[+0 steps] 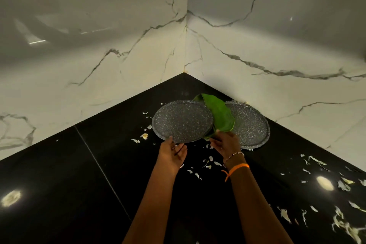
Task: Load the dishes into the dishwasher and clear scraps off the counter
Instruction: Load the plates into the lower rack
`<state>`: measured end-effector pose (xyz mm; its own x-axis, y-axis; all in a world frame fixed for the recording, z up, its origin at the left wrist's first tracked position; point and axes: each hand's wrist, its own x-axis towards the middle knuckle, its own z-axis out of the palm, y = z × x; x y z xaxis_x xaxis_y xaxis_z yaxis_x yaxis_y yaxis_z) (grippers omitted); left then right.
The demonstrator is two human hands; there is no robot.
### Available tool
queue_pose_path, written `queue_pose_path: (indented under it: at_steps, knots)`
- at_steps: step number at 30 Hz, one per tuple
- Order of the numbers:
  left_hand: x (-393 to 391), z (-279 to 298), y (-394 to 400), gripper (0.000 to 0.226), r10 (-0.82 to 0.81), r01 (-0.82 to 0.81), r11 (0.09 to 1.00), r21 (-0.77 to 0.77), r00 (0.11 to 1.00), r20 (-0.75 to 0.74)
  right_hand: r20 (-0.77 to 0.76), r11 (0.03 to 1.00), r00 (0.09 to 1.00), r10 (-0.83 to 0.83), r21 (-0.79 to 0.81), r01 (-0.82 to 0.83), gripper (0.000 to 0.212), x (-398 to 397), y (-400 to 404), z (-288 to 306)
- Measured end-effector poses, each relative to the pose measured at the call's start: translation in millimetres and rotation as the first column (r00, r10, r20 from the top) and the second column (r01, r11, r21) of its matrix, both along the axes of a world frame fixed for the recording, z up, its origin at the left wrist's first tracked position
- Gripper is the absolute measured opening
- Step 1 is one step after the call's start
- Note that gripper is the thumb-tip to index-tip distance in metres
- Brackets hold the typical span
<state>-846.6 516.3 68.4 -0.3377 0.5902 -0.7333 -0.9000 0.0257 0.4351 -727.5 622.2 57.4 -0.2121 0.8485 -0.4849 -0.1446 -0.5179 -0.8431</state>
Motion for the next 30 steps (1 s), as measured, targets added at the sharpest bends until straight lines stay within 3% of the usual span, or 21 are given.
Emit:
queue_pose_path:
  at_steps: [3, 9, 15, 18, 21, 25, 30]
  knots:
    - [-7, -3, 10, 0.023, -0.019, 0.02, 1.0, 0.003, 0.999, -0.05, 0.078, 0.999, 0.997, 0.02, -0.038, -0.017, 0.019, -5, 17, -1]
    - [-20, -1, 17, 0.026, -0.017, -0.01, 0.993, -0.119, 0.975, -0.22, 0.134, 0.999, 0.99, 0.041, 0.015, -0.044, 0.025, 0, 22, 2]
    - [-12, 27, -17, 0.024, 0.026, -0.053, 0.996, -0.067, 0.936, -0.351, -0.151, 0.996, 0.987, -0.061, 0.059, 0.07, 0.012, 39, -26, 17]
    - [1, 50, -40, 0.023, 0.007, -0.051, 0.994, -0.093, 0.906, -0.424, -0.244, 0.991, 0.963, -0.113, 0.041, 0.126, 0.02, 60, -53, 18]
    - [16, 74, -66, 0.017, 0.066, -0.079, 0.997, -0.008, 0.884, -0.462, -0.287, 0.991, 0.949, -0.13, 0.002, 0.136, 0.025, 83, -86, 14]
    - [34, 89, -92, 0.035, 0.083, -0.056, 0.997, 0.061, 0.727, -0.682, -0.19, 0.992, 0.975, -0.114, 0.037, 0.124, 0.02, 112, -114, 9]
    - [49, 88, -120, 0.021, 0.078, 0.035, 0.994, 0.108, 0.474, -0.877, -0.034, 0.974, 0.986, -0.166, 0.148, 0.169, 0.013, 142, -142, 17]
